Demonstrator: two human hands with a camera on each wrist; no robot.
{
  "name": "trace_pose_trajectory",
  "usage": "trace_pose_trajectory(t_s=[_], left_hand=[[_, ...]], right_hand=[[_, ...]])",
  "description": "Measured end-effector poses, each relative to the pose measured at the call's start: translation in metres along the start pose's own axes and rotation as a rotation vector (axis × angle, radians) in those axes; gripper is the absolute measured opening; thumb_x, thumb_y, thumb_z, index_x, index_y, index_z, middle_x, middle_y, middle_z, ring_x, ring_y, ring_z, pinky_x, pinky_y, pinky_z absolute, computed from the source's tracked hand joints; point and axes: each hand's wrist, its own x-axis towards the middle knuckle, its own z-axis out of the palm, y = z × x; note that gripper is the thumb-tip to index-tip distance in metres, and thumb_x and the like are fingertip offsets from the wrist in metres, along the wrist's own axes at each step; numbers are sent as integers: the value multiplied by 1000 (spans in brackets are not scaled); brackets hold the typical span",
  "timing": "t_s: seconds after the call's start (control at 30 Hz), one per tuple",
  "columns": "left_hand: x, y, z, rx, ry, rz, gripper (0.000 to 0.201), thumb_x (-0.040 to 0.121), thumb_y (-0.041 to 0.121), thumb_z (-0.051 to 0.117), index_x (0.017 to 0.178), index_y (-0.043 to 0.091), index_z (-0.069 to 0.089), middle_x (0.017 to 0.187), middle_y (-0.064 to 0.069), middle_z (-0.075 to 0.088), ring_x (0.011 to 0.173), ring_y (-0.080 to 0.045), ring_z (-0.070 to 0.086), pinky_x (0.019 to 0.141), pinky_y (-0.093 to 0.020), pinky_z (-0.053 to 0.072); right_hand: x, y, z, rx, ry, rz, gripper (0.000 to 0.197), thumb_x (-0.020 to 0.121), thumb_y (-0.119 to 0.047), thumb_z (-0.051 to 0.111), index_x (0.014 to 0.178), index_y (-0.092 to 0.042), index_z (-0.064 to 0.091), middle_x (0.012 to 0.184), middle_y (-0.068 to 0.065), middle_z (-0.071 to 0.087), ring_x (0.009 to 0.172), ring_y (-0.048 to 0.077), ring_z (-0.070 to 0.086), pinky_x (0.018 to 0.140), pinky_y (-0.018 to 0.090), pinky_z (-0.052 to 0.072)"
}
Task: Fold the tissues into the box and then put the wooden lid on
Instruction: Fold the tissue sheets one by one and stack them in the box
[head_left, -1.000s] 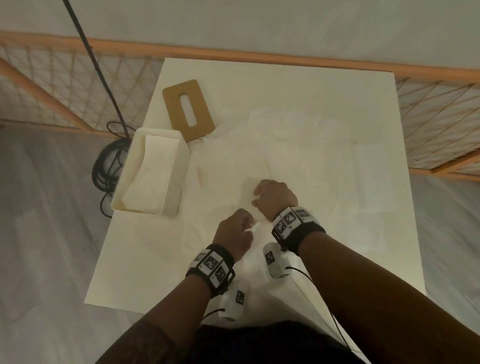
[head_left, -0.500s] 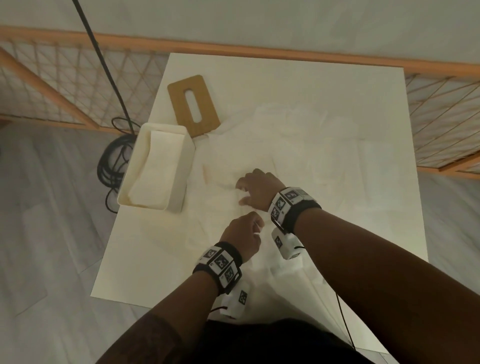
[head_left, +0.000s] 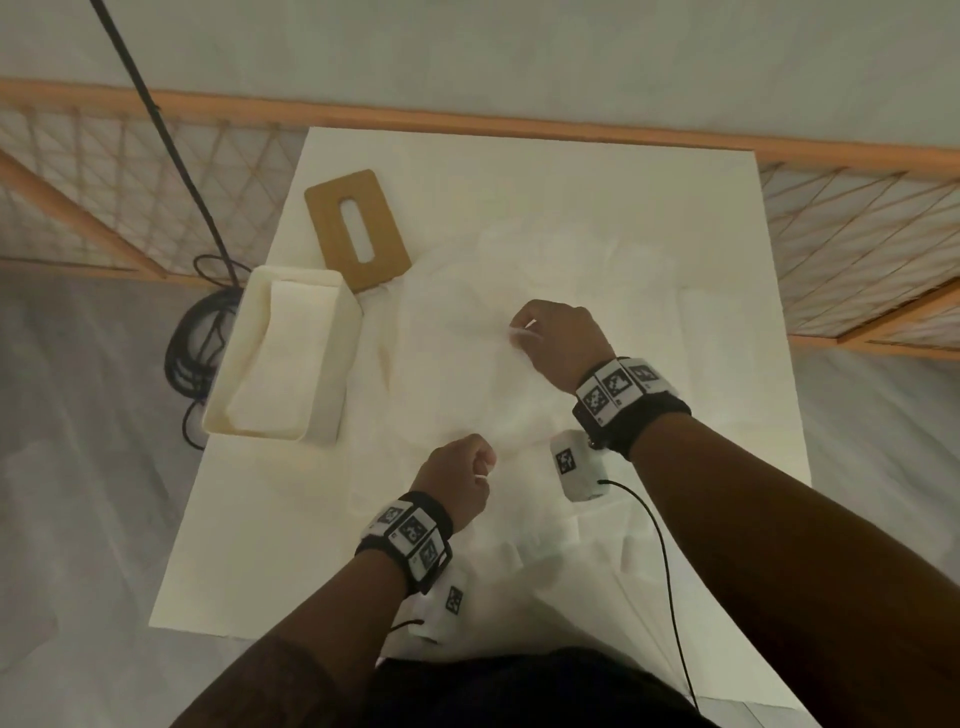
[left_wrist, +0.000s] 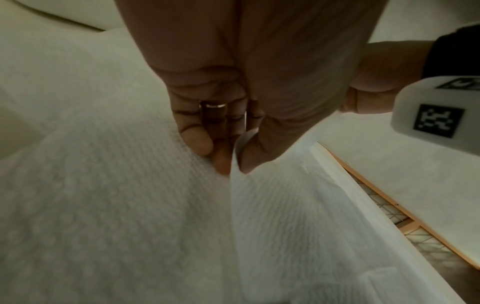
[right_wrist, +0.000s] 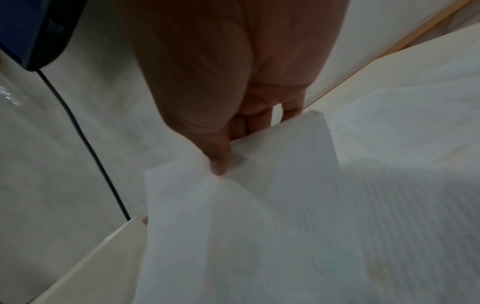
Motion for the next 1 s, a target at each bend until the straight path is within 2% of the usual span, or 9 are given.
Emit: trace_pose_trajectory(t_s=[0.1, 0.23, 0.33, 0.43, 0.5, 0.57, 0.63, 0.83, 1.0], left_hand=[[1, 2, -1, 23, -13, -14, 28, 83, 4, 55, 99, 25, 62, 89, 10, 61, 82, -12, 59, 74, -24, 50], [3, -2, -6, 45, -28, -54, 26, 87, 9, 59, 109, 22, 63, 102, 7, 64, 95, -14, 62, 84, -26, 51], [6, 2, -15, 25, 49, -42, 19, 92, 33, 68, 107, 23, 62, 103, 5, 68, 96, -15, 63, 83, -25, 47], [14, 19, -35, -267, 172, -128, 55, 87, 71, 57, 111, 21, 63, 107, 5, 67, 100, -17, 62, 85, -30, 44], [23, 33, -47, -602, 123, -184, 73, 78, 81, 51, 118, 21, 62, 117, 0, 68, 109, -21, 62, 92, -37, 47], [31, 43, -52, -962, 31, -196, 69, 82, 70, 65, 127, 19, 61, 127, -2, 68, 118, -24, 62, 103, -41, 47], [36, 50, -56, -1165, -25, -145, 53, 86, 42, 73, 128, 13, 61, 127, -6, 69, 119, -27, 63, 107, -46, 47], [31, 60, -59, -1043, -126, -73, 24, 97, 10, 63, 120, 15, 67, 114, -4, 74, 102, -23, 70, 88, -40, 57], [22, 58, -63, -775, 71, 66, 16, 96, 8, 67, 104, 19, 75, 97, -9, 79, 91, -25, 76, 83, -39, 60]], right_hand=[[-3, 6, -5, 33, 105, 26, 8, 96, -30, 66, 99, -25, 71, 101, -8, 64, 89, 12, 61, 70, 20, 39], [-9, 13, -26, 176, 199, 148, 8, 95, -28, 66, 93, -21, 68, 86, -10, 67, 76, 7, 59, 59, 9, 35], [-15, 21, -44, 395, 168, 256, 7, 93, -25, 67, 91, -20, 63, 84, -5, 69, 73, 13, 64, 62, 22, 46], [-29, 27, -60, 766, 88, 303, 2, 96, -15, 66, 96, -15, 64, 93, 10, 73, 80, 29, 68, 69, 32, 52], [-41, 30, -70, 984, 2, 267, 7, 99, -8, 61, 105, -10, 64, 96, 15, 73, 83, 30, 70, 70, 34, 56], [-51, 36, -76, 1104, -74, 234, 15, 101, -5, 56, 114, -6, 64, 102, 18, 73, 85, 29, 72, 71, 36, 60], [-57, 46, -77, 1142, -100, 204, 23, 102, -5, 55, 124, -3, 63, 111, 19, 72, 94, 29, 71, 81, 37, 61], [-72, 74, -73, 1280, -23, 193, 31, 101, 0, 52, 131, 0, 59, 122, 19, 70, 108, 28, 69, 98, 35, 56], [-82, 82, -65, 1074, -1, 252, 28, 100, -4, 58, 126, -9, 68, 120, 17, 73, 109, 35, 71, 95, 46, 58]])
